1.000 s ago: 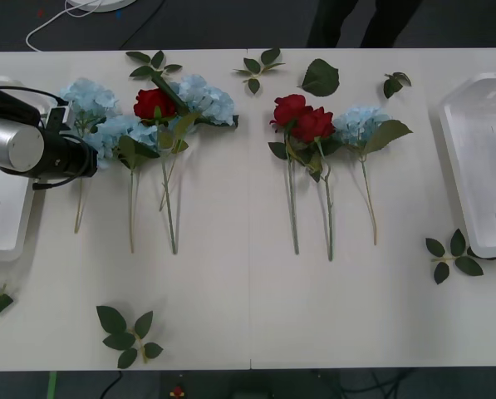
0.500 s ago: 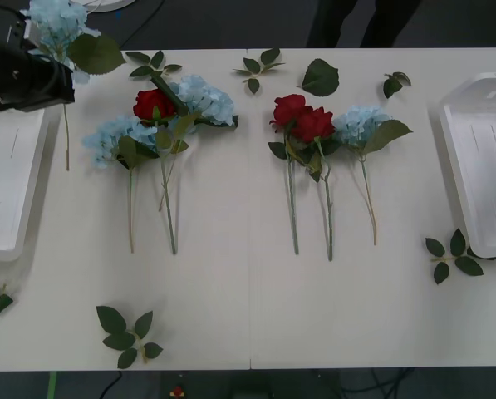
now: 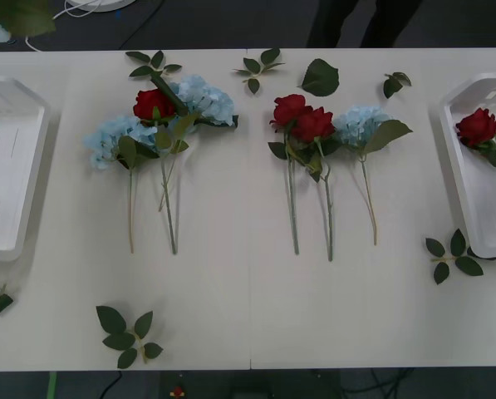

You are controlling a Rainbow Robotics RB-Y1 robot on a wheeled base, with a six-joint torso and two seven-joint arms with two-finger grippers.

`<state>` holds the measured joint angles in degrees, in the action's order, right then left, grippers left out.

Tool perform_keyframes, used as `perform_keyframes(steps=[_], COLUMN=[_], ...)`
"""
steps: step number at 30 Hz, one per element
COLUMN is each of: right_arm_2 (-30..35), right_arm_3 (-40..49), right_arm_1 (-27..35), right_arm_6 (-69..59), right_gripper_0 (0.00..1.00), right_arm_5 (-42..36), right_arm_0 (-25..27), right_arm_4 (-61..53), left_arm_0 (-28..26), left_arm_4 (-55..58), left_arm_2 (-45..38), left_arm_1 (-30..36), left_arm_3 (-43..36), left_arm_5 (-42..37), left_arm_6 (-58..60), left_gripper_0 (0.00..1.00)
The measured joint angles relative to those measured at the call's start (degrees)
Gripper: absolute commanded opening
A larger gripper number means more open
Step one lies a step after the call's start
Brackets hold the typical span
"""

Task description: Place the red flowers into the right box and the blue flowers into the left box. If a person shows an open palm, hand one flower to the person first, then continue sorting.

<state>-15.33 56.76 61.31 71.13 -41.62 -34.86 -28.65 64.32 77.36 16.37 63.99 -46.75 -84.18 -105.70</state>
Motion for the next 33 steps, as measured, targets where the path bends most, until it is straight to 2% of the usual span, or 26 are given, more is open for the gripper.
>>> perform_keyframes(steps=[3,5,8,12,17,22,25,29,33], right_arm_2=[1.9,4.5,10.0,14.2,13.8,12.8,10.6,4.3,-2.5], right_arm_3=[6.4,12.6,24.2,37.9,48.8,51.6,50.8,45.2,37.6], right_arm_1=[0.3,0.4,0.5,0.7,0.7,-0.5,-2.7,-6.3,-10.4], right_arm_6=[0.0,0.0,0.0,0.0,1.5,11.1,11.4,11.0,7.2], right_gripper_0=[1.00,1.00,1.00,1.00,1.00,1.00,1.00,1.00,1.00], right_arm_5=[-3.1,-5.7,-8.9,-12.2,-12.9,-13.1,-16.0,-19.7,-21.7], right_arm_0=[3.3,6.9,14.4,22.4,26.3,25.9,23.2,15.7,7.0], right_arm_4=[-5.0,-6.6,-7.2,-5.8,-3.5,-5.5,-8.6,-10.9,-11.6], left_arm_0=[-1.4,-3.5,-8.5,-15.4,-23.4,-28.6,-31.9,-35.6,-36.9], left_arm_4=[-2.6,-4.4,-7.1,-9.0,-10.0,-10.0,-8.6,-6.0,-5.6], left_arm_2=[-6.5,-12.5,-23.7,-32.4,-39.4,-40.9,-40.9,-40.9,-40.7], left_arm_1=[1.8,2.5,2.8,2.8,2.0,0.7,-1.1,-4.7,-7.6], left_arm_3=[0.2,0.2,0.2,0.2,0.2,0.3,0.3,0.3,0.4], left_arm_5=[-3.6,-4.6,-5.2,-5.1,-3.6,-0.6,4.1,11.0,14.1], left_arm_6=[-8.1,-8.9,-9.1,-12.7,-25.8,-27.2,-27.2,-27.2,-27.2], left_gripper_0=[0.00,0.00,0.00,0.00,0.00,0.00,0.00,0.00,0.00])
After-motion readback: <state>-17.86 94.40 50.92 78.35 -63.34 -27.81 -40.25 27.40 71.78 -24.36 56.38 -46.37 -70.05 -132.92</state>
